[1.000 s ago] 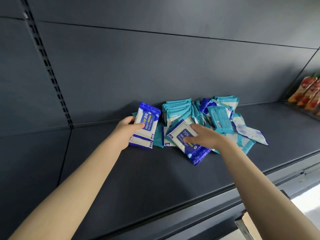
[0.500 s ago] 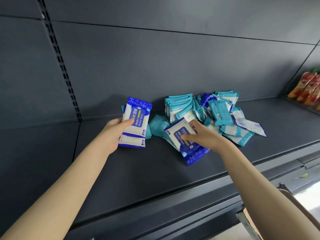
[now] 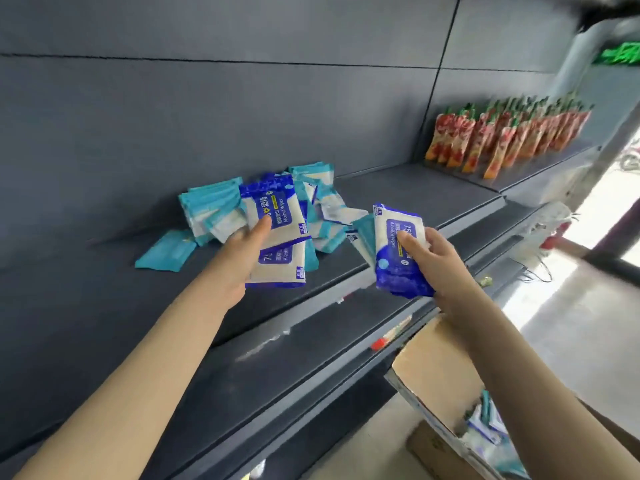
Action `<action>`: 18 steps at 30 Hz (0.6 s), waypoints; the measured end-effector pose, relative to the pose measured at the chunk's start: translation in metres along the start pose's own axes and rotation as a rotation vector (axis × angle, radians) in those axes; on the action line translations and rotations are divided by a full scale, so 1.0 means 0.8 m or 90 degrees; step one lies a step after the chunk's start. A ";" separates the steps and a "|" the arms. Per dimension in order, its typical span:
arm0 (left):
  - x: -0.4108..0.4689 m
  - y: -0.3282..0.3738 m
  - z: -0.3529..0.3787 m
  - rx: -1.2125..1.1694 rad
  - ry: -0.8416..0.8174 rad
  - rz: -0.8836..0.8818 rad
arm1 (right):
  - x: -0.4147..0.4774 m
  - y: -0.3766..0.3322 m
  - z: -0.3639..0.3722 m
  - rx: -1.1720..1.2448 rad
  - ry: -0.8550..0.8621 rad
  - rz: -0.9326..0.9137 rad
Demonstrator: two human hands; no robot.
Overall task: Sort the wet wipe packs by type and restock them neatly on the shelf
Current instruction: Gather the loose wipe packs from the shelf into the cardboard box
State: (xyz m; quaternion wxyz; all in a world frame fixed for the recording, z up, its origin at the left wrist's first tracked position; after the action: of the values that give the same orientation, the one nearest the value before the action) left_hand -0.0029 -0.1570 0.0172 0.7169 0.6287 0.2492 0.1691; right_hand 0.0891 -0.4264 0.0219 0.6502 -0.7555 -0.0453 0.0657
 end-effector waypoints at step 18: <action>-0.084 -0.316 0.444 0.227 -0.283 -0.320 | -0.075 0.338 -0.428 0.157 0.450 0.420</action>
State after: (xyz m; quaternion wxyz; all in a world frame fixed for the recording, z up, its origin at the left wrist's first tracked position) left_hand 0.1269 -0.5229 -0.1922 0.6517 0.6845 0.2597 -0.1983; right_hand 0.0793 -0.8107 -0.1928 0.6549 -0.6229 0.4276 0.0129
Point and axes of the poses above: each hand's wrist, its own x-axis towards the middle knuckle, its own z-axis out of the palm, y = z × x, the point moved 2 cm from there along x, towards the middle knuckle, and after that the axes turned 6 degrees about y, right-handed, at the moved point
